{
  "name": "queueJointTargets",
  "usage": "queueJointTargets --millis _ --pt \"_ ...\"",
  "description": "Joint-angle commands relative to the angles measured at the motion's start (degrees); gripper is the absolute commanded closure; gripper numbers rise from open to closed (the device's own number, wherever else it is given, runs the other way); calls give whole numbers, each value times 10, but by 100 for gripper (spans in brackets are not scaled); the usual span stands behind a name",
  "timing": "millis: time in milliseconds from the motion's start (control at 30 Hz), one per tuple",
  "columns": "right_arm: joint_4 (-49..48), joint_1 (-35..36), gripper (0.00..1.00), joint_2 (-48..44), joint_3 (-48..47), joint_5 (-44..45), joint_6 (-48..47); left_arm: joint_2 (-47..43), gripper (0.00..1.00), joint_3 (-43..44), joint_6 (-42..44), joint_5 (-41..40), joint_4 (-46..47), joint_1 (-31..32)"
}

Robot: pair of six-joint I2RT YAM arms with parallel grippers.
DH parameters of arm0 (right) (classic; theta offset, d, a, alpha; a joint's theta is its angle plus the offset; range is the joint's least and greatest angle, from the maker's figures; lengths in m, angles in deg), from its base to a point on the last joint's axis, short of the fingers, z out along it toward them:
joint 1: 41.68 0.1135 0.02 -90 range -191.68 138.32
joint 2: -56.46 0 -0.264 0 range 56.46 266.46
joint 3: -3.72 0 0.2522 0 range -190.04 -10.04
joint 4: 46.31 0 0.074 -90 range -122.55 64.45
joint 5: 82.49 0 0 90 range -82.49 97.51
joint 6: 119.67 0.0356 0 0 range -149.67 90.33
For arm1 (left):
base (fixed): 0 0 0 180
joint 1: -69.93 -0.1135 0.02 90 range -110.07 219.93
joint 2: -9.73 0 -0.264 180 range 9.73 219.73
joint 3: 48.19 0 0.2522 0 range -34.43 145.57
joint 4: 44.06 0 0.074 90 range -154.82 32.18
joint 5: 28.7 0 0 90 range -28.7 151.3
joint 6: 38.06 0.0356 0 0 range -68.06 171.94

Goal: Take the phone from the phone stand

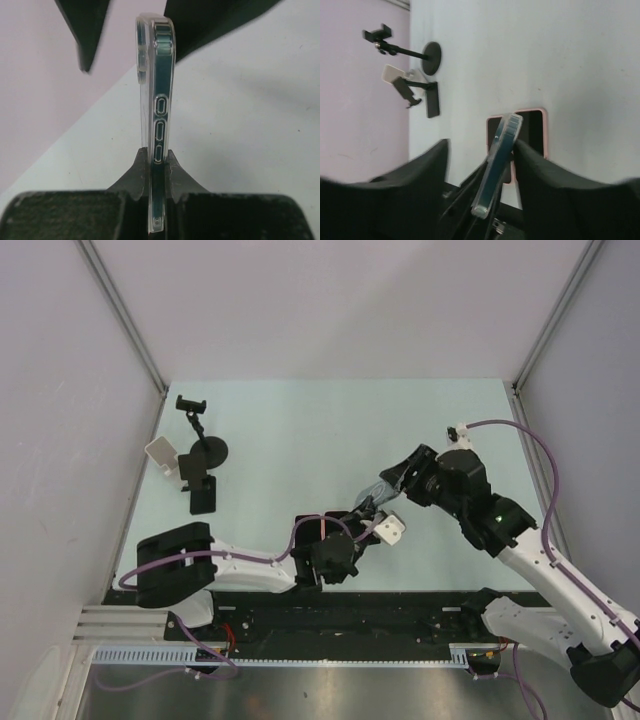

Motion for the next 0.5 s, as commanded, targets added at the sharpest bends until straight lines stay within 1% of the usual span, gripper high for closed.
queueJointTargets --millis 0,67,100,133,167,200,267,300,333,367,400,433,467 --pt "-96 1 29 -34 -8 3 -55 -58 100 -25 -86 19 43 -2" --pt "-106 0 15 -43 -8 6 -76 -74 100 -40 -106 29 40 -2" --pt "-117 -1 4 -47 -8 6 -87 -81 99 -45 -128 41 33 -2" --pt "-120 -2 0 -52 -8 8 -106 -86 100 -48 -140 49 28 -3" --pt "-130 -3 0 -61 -8 9 -119 -97 100 -54 -153 59 21 -4" --pt "-134 -3 0 -65 -8 11 -130 -103 100 -58 -186 71 3 -6" --pt "-138 -3 0 -79 -8 14 -169 -128 100 -68 -234 122 -29 -23" --pt "-139 -2 0 -84 -7 12 -190 -137 100 -72 -292 147 -41 -33" --pt "-141 -2 0 -89 -5 8 -205 -146 100 -76 -328 210 -50 -60" --pt "-151 -2 0 -95 1 2 -235 -161 100 -86 -359 241 -63 -76" --pt "-161 -1 0 -108 16 -6 -250 -168 100 -89 -421 280 -65 -91" --pt "-169 -1 0 -115 24 -23 -262 -172 100 -93 -447 310 -67 -119" --pt "-188 0 0 -122 34 -30 -281 -178 100 -98 -470 360 -68 -130"
